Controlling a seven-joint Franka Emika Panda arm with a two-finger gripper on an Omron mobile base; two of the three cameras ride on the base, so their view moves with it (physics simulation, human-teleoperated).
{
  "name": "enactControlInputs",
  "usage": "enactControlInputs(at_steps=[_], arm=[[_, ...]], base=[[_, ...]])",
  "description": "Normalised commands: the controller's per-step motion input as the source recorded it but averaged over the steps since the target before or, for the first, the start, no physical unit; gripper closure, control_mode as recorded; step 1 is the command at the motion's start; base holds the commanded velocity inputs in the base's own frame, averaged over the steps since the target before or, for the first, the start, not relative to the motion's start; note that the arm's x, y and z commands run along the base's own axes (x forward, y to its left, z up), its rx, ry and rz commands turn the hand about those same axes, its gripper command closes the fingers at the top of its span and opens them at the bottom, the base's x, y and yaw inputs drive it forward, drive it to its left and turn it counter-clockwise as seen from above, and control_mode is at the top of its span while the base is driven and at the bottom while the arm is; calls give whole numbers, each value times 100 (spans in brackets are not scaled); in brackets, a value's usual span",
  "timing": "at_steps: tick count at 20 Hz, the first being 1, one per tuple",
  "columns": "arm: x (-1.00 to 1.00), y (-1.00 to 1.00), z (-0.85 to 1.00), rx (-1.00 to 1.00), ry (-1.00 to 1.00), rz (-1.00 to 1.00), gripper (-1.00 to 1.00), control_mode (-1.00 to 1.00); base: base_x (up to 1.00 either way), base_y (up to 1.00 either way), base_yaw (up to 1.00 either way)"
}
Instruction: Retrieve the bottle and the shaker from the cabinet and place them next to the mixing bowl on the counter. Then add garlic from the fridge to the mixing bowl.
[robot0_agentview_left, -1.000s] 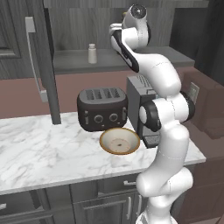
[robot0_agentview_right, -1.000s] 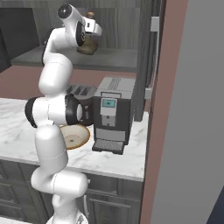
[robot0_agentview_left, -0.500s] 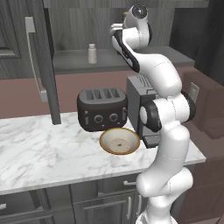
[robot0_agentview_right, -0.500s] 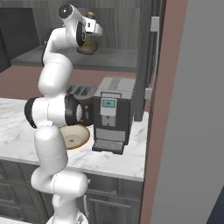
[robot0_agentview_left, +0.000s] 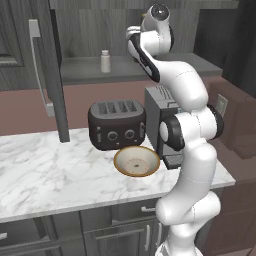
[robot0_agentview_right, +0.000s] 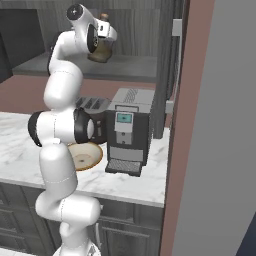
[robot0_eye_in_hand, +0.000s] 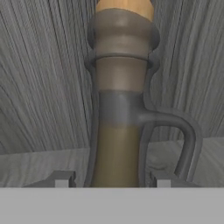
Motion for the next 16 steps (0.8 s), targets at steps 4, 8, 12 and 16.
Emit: enactControlInputs(at_steps=[4,8,12,16], arm=[[-3,0,-2,2,2,0,100,-100],[-33,0,-1,2,0,2,100,-100],[-54,0,-4,2,-1,2,100,-100],[-72,0,-10,1,-2,0,100,-100]], base=[[0,0,0],[0,0,0],[0,0,0],[0,0,0]])
